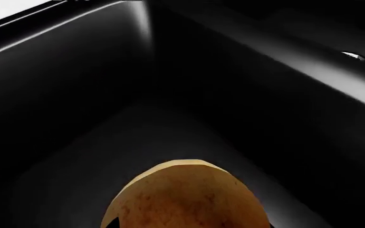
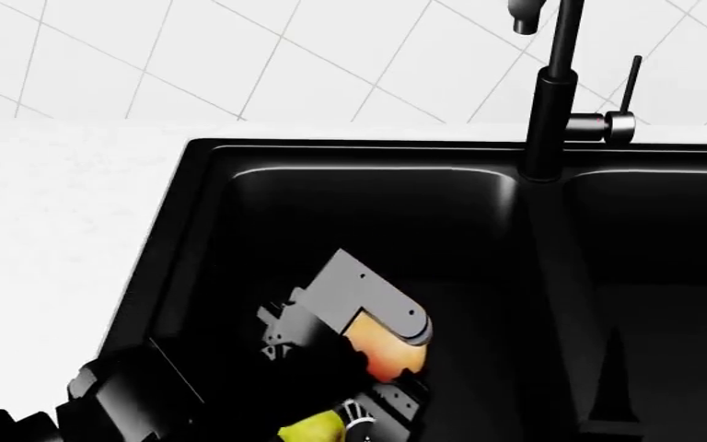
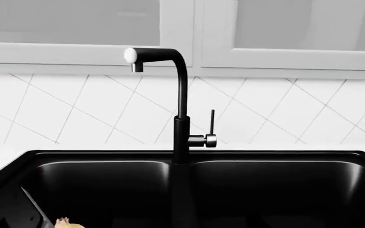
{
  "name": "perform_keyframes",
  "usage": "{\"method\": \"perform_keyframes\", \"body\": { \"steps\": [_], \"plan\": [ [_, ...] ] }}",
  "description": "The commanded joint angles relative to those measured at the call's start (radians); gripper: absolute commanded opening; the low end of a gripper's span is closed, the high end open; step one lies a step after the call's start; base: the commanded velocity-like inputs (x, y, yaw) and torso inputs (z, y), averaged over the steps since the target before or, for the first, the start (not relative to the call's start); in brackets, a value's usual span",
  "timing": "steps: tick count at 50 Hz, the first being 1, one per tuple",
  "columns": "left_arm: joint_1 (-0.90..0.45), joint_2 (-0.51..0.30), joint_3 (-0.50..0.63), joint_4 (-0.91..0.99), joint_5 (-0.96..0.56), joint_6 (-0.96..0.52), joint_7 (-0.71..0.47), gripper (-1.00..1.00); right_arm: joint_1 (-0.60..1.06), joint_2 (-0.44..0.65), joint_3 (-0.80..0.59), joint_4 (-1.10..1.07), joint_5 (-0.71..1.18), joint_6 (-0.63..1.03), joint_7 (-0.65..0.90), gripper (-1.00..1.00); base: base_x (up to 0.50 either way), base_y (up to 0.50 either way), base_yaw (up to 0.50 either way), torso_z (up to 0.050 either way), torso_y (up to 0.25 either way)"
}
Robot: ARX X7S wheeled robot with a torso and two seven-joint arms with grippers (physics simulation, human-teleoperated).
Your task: There is a mixed pile of frozen fruits and vegetables on the counter. Locate all the frozen vegetables and place the items in a bowl on the counter. Take all the frozen fruits and defrost them in a running sink.
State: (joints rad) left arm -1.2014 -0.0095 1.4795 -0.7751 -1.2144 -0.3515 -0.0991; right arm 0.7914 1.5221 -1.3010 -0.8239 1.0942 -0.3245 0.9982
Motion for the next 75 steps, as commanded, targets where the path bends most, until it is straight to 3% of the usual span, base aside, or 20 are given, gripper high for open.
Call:
{"method": "perform_keyframes", "body": {
  "steps": [1, 19, 20, 38, 45, 57, 75],
  "plan": [
    [0.018, 0.01, 0.073, -0.064, -0.084, 0.04, 0.005, -1.0, -0.007, 0.001, -0.002, 0.015, 0.002, -0.016, -0.012, 1.0, 0.0, 0.0, 0.0, 0.0, 0.0],
    [0.022, 0.01, 0.075, -0.075, -0.111, 0.021, 0.026, -1.0, -0.014, -0.006, -0.004, 0.032, 0.005, -0.022, -0.018, 1.0, 0.0, 0.0, 0.0, 0.0, 0.001],
    [0.02, 0.01, 0.075, -0.074, -0.111, 0.023, 0.025, 1.0, -0.015, -0.007, -0.005, 0.033, 0.004, -0.022, -0.017, 1.0, 0.0, 0.0, 0.0, 0.0, 0.0],
    [-0.103, 0.009, 0.061, 0.001, -0.169, 0.112, -0.007, 1.0, -0.014, -0.031, -0.001, 0.036, 0.006, 0.002, -0.012, 1.0, 0.0, 0.0, 0.0, 0.0, 0.0],
    [-0.139, -0.242, 0.004, 0.469, -0.193, 0.132, -0.246, 1.0, -0.017, -0.028, -0.002, 0.023, -0.003, 0.003, -0.002, 1.0, 0.0, 0.0, 0.0, 0.0, 0.0],
    [-0.101, -0.52, -0.03, 0.867, -0.143, 0.218, -0.457, 1.0, -0.004, -0.015, 0.012, 0.002, -0.009, 0.026, 0.017, 1.0, 0.0, 0.0, 0.0, 0.0, 0.0],
    [0.038, -0.754, -0.069, 1.134, -0.092, 0.362, -0.612, 1.0, -0.011, -0.043, 0.007, 0.014, -0.028, 0.055, 0.013, 1.0, 0.0, 0.0, 0.0, 0.0, 0.0]
  ]
}}
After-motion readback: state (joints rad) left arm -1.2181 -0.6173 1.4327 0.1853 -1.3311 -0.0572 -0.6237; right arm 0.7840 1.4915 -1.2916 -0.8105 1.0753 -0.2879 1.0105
